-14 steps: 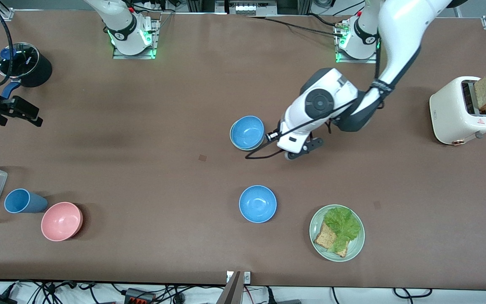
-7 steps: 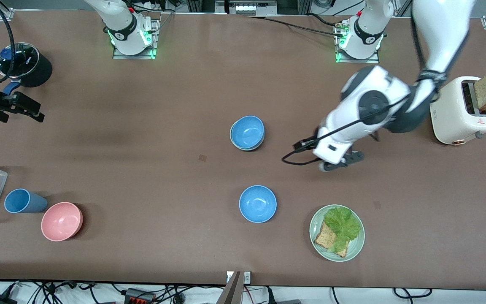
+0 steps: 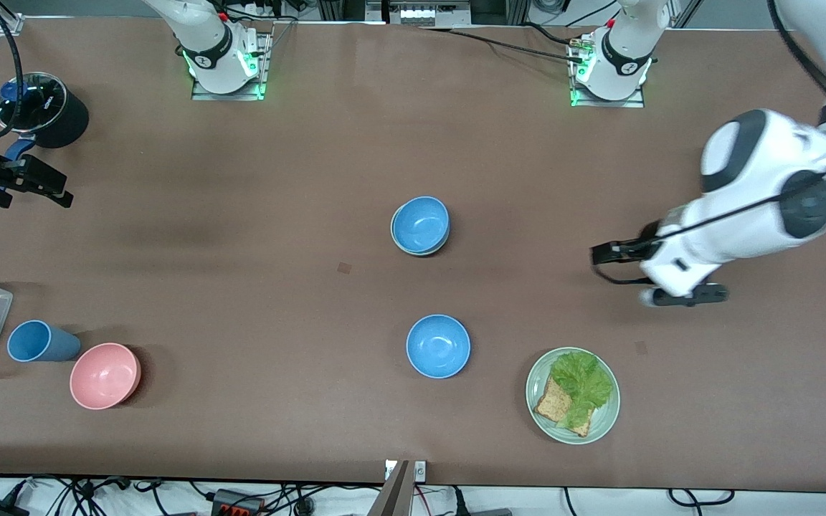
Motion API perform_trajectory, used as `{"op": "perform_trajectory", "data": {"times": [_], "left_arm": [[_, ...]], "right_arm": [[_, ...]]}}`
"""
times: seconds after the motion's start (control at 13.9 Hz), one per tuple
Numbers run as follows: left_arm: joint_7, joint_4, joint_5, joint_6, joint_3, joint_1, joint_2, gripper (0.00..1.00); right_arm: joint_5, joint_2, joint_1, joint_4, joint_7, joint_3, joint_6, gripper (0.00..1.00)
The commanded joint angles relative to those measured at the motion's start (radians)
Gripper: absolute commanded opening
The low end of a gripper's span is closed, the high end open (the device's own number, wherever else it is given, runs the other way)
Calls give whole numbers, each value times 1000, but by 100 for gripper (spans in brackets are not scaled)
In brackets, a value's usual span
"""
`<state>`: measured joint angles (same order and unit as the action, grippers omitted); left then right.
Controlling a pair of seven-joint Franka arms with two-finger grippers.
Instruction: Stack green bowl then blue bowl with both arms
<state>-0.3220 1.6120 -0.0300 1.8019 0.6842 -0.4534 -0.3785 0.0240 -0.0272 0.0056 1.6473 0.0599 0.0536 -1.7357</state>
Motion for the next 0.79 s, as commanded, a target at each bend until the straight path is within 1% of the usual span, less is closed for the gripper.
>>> {"op": "perform_trajectory", "data": {"times": [0.0, 0.07, 0.14, 0.22, 0.29, 0.36, 0.43, 0.58, 0.72], "left_arm": [[157, 129, 81, -1, -159, 57, 203, 100], [196, 146, 87, -1, -219, 80, 236, 100], [230, 163, 123, -7, -282, 110, 274, 100], [233, 173, 142, -34, -367, 160, 318, 100], [233, 168, 140, -65, -465, 229, 337, 100], [233, 166, 134, -96, -538, 277, 354, 100], [235, 164, 134, -114, -554, 285, 368, 100], [239, 145, 139, -165, -555, 291, 386, 100], [231, 143, 134, -168, -551, 291, 394, 100]], "right_arm": [[-18, 18, -4, 6, 12, -3, 2, 100], [-18, 18, -7, 6, 15, -3, 10, 100], [-18, 18, -7, 6, 18, -3, 10, 100], [-19, 18, -4, 6, 17, -3, 10, 100], [-21, 18, -3, 6, 17, -3, 10, 100], [-22, 18, -4, 6, 14, -3, 9, 100], [-22, 16, -4, 6, 9, -3, 5, 100], [-22, 15, -7, 6, 8, -3, 4, 100], [-22, 15, -7, 6, 8, -1, 4, 100]]}}
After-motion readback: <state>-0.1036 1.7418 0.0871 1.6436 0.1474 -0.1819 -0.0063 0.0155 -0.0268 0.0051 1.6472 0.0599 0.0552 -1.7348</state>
